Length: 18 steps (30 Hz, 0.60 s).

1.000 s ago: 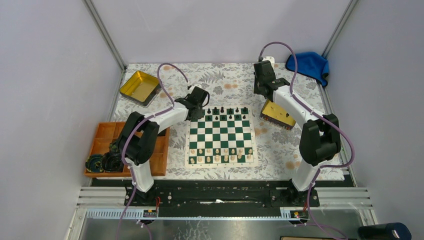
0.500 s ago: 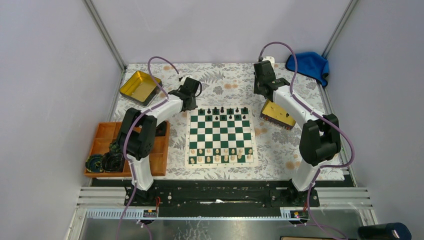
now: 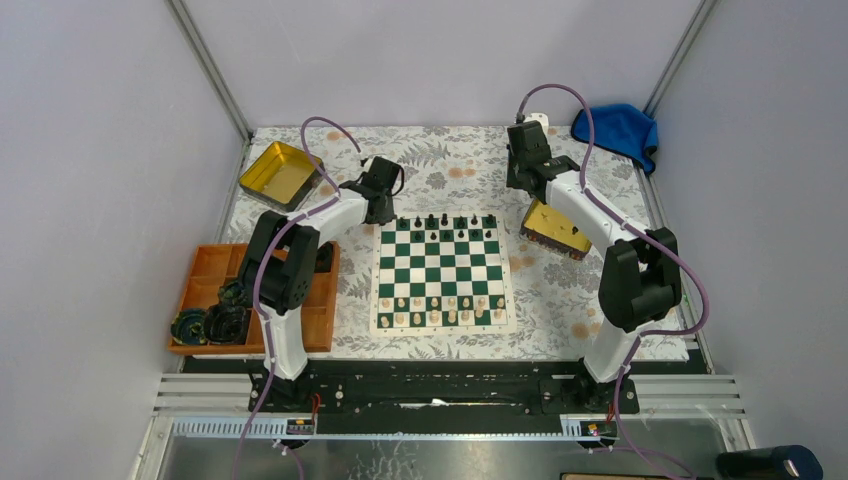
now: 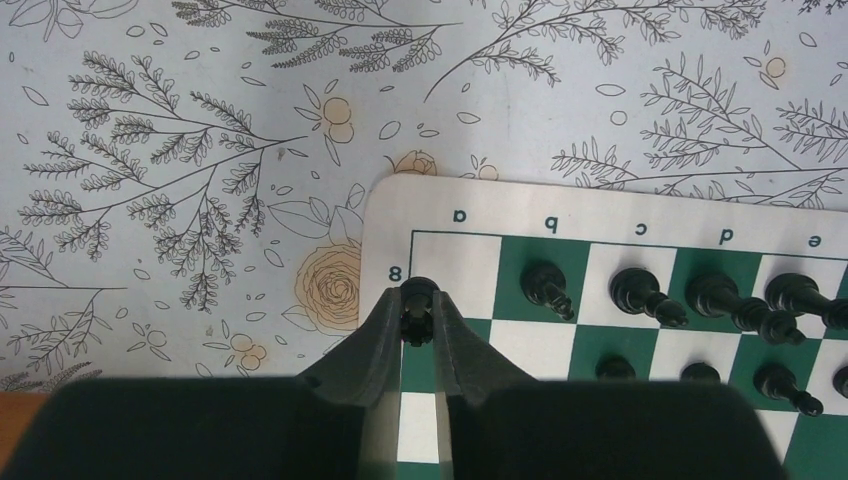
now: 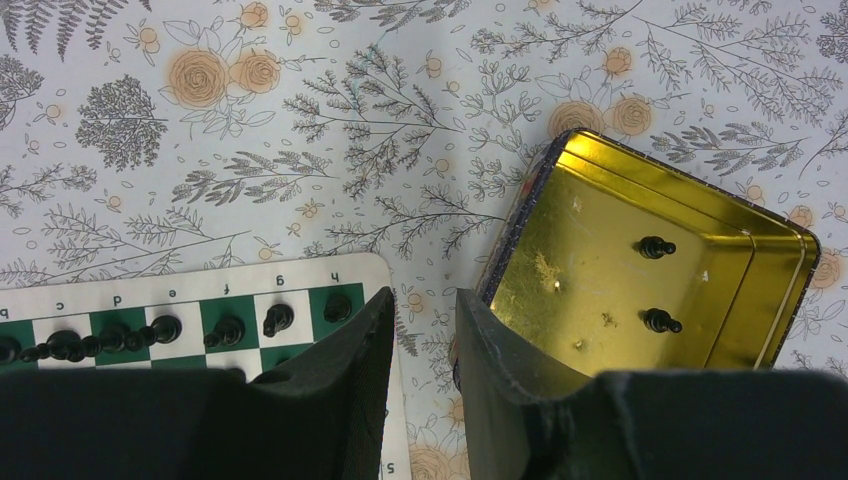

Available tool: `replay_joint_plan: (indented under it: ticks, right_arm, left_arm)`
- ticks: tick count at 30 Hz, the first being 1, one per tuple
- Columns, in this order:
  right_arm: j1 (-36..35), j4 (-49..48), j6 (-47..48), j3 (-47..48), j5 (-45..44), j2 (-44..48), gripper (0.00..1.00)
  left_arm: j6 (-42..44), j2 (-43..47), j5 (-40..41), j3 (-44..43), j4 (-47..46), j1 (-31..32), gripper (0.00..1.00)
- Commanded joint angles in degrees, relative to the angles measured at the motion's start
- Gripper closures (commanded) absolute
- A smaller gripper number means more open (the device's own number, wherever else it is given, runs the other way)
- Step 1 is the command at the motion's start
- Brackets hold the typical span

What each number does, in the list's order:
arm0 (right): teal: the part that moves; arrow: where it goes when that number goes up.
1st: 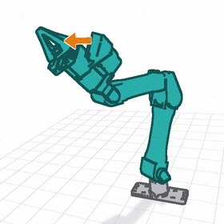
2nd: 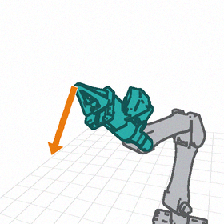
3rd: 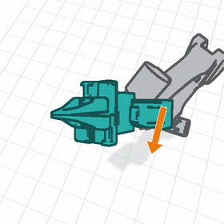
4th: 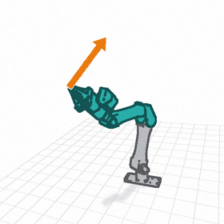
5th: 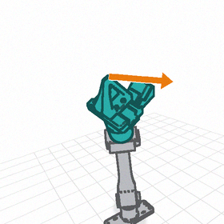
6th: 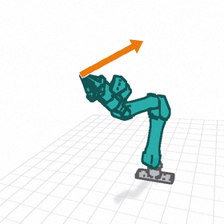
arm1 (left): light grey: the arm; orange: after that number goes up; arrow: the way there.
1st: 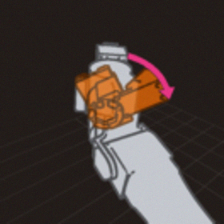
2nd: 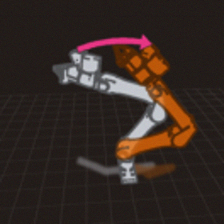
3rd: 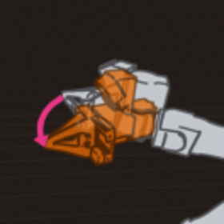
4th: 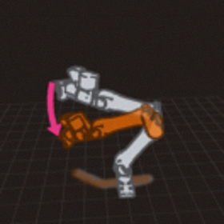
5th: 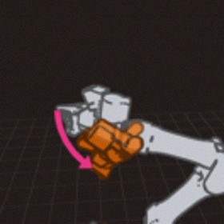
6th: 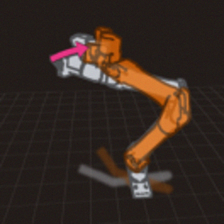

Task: Set up the chess pieces on the board
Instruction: Place the chess piece on the chessboard.

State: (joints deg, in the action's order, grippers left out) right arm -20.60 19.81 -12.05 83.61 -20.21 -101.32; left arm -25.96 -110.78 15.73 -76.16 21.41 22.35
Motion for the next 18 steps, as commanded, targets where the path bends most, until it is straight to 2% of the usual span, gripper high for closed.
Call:
replay_joint_plan:
  ticks: [1,18]
  right_arm:
    - [0.3,-2.15,-0.65,1.64,0.41,-0.02,0.64]
    - [0.3,-1.69,-0.43,2.89,0.64,-1.48,0.64]
  left_arm:
    - [0.73,-0.61,-0.68,-1.29,-1.67,-0.11,0.95]
    - [0.56,-3.18,-2.26,-3.6,-1.73,-0.12,0.95]
